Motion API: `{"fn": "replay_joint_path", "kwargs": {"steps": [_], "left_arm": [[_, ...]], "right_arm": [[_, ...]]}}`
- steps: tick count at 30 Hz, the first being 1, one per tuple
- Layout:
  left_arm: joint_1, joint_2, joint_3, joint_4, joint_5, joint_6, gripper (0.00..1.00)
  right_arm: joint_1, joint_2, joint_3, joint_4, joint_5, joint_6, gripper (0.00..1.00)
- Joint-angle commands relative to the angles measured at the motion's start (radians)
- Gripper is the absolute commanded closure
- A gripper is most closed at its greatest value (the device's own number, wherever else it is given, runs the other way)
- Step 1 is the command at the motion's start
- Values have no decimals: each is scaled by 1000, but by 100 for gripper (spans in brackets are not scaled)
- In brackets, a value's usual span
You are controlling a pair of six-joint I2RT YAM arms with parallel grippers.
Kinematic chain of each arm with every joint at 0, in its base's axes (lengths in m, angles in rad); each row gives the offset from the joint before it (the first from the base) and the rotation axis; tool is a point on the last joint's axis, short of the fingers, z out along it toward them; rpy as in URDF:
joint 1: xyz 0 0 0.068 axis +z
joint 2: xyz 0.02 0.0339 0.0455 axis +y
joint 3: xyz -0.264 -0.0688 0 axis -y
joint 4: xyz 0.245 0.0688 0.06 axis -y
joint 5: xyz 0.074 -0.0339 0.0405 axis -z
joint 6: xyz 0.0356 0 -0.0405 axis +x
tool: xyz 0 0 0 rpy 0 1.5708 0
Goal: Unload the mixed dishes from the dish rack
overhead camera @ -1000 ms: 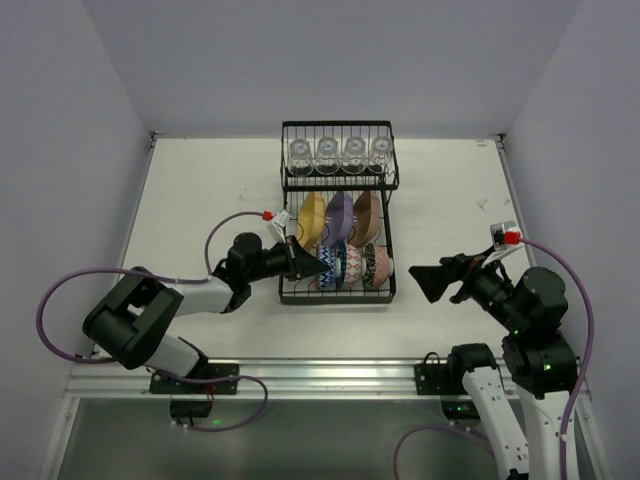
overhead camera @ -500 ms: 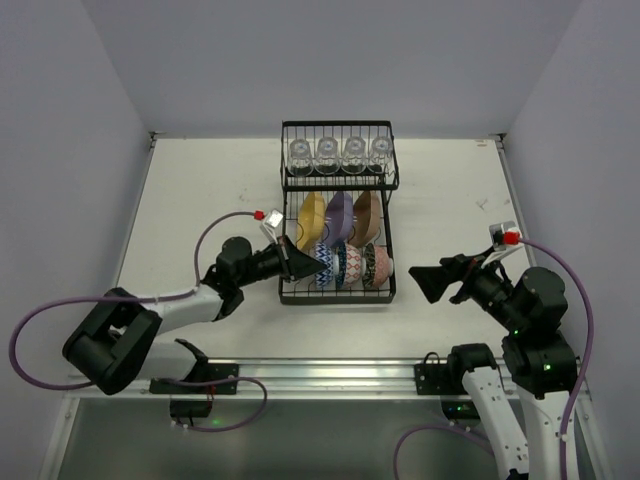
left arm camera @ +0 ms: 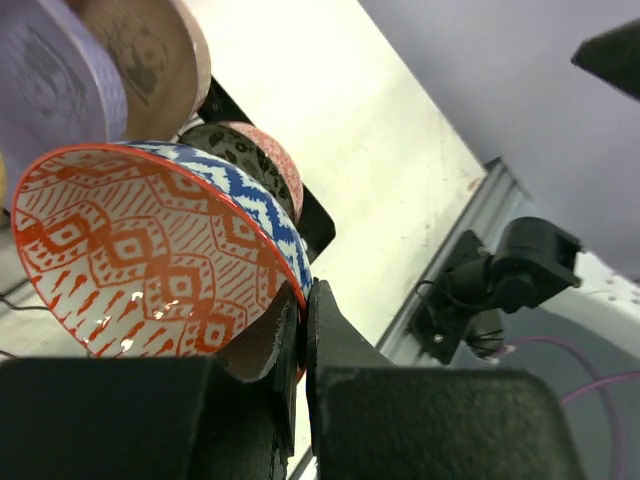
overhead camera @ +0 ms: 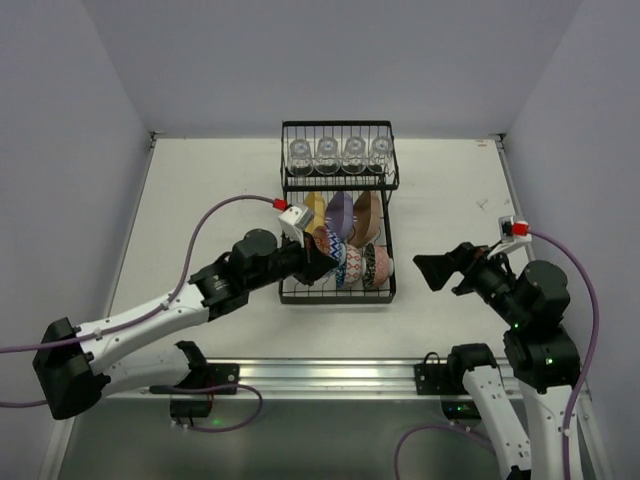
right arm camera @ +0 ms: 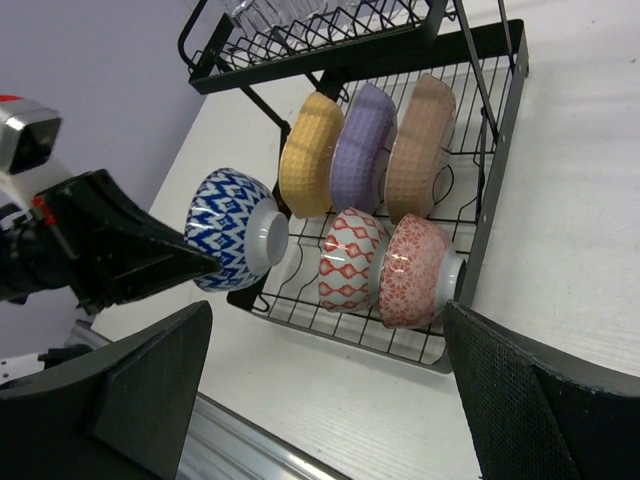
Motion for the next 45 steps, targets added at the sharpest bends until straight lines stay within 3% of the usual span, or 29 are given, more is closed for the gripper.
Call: {"fn": "replay_joint_path", "kwargs": {"steps": [1, 4, 9, 13, 15, 18, 21, 28, 32, 37, 39, 42, 43, 45], "left_arm": [[-136, -43, 178, -367, -337, 253, 100], [-254, 19, 318, -620, -473, 329, 100], [-458, 151, 456, -776, -577, 460, 100], [-567, 223, 508, -817, -476, 582, 100], [-632, 253, 522, -817, -460, 616, 100], [-689, 289, 540, -819, -459, 641, 100], [-704, 321, 565, -830, -393, 702, 100], [-726, 352, 602, -863, -380, 727, 100], [-724, 366, 606, -896, -397, 729, 100], [-724, 366, 593, -911, -406, 716, 100], [-724, 355, 580, -900, -428, 710, 100], [-724, 335, 560, -874, -477, 703, 99], [-724, 327, 557, -870, -483, 701, 81], [-724, 318, 551, -863, -518, 695, 55]], "right_arm": [[-1, 68, 58, 32, 17, 53, 1], [2, 172, 111, -14, -48, 26, 1], [128, 282, 204, -90, 23, -31, 3], [350, 404, 284, -192, 152, -53, 13], [431, 457, 286, -212, 184, -49, 22], [504, 519, 264, -232, 226, -56, 27], [634, 592, 247, -244, 223, -71, 30], [781, 714, 230, -267, 244, -94, 40], [820, 768, 253, -308, 327, -94, 61], [820, 782, 266, -314, 361, -94, 76], [820, 788, 260, -302, 353, -95, 97], [820, 767, 246, -282, 375, -79, 100], [821, 738, 237, -266, 376, -68, 100], [820, 707, 227, -247, 394, -56, 100]]}}
